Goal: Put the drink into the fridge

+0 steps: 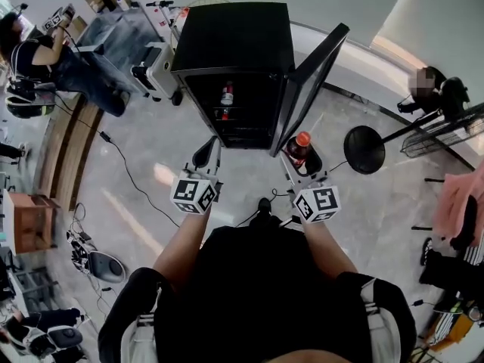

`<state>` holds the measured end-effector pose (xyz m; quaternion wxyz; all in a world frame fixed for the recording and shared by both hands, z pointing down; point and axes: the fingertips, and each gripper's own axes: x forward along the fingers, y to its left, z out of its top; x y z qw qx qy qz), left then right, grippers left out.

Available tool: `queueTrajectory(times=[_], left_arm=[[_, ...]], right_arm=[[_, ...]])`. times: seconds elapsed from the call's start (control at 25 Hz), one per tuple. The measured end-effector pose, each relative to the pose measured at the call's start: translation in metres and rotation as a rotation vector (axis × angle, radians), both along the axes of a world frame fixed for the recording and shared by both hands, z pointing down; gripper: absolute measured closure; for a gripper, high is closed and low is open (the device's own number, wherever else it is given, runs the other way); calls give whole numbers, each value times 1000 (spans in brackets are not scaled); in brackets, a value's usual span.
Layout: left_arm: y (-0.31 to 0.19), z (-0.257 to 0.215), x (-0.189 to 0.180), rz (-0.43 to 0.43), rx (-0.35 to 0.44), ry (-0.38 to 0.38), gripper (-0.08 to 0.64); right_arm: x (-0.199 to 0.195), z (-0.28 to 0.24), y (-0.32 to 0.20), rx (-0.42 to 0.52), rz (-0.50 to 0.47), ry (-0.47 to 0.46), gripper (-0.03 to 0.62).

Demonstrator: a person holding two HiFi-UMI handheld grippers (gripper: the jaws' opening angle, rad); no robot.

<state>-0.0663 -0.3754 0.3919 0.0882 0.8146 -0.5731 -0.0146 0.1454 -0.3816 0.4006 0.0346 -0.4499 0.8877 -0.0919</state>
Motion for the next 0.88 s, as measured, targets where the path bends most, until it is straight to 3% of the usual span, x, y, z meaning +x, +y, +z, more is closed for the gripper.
queueTrajectory(times=[0.48, 0.88], left_arm=[[-83, 52, -16, -115, -35, -28, 545], [-144, 105, -24, -118, -32, -19, 545]], right_arm=[[-52, 45, -100, 30, -126, 30, 284], [-109, 103, -157, 31, -139, 26, 284]])
